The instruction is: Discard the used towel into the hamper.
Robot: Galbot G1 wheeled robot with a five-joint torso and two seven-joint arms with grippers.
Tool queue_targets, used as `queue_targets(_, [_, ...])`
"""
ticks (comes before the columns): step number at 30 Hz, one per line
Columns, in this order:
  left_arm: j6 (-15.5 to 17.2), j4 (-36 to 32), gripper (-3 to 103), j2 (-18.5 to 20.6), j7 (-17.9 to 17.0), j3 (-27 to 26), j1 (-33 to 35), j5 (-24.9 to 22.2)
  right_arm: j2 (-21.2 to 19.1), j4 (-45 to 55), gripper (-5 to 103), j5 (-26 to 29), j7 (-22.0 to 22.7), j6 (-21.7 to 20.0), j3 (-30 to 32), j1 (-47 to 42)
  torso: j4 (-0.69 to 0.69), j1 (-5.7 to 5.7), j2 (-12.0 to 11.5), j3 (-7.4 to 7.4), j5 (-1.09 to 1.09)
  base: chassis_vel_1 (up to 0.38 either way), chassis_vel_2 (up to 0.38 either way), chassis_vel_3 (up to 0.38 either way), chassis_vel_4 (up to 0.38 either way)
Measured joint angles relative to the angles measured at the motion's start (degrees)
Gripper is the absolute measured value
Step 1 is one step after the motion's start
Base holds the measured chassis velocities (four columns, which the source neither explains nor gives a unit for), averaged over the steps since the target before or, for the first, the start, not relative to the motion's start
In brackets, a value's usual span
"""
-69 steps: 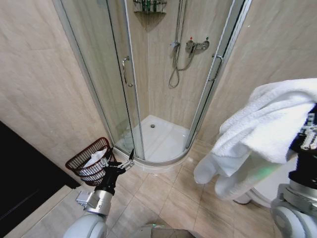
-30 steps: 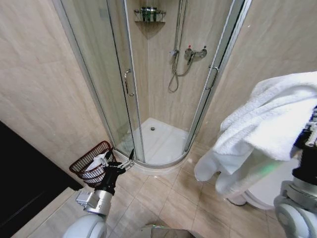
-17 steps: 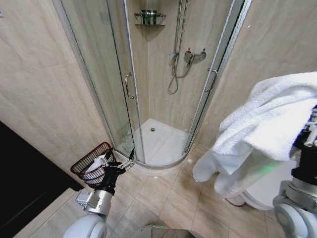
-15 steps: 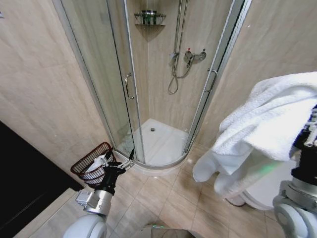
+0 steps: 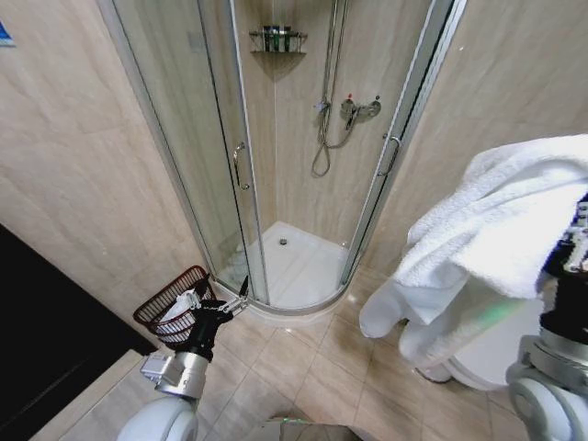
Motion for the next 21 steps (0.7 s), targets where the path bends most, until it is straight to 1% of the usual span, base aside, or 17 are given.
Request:
queue_targets(3, [0.0,0.0,100,0.0,0.0,0.0,0.0,0.0,0.2,0.0,13,-0.1,-0.1,0.1,-0.1,0.0,0.00,0.52,1.1,0.61,0.00,0.000,0.000,0.000,0.000])
queue_targets(8, [0.0,0.0,100,0.0,0.0,0.0,0.0,0.0,0.4,0.0,13,-0.3,-0.1,0.2,-0.3,0.0,0.00,1.06,2.2,1.13,0.00,0.000,0.000,0.000,0.000])
queue_targets(21, [0.0,0.0,100,0.0,0.0,0.0,0.0,0.0,0.3,0.0,13,-0.5,-0.3,0.2,-0.4,0.0,0.00,1.05,2.1,1.07,0.00,0.000,0.000,0.000,0.000])
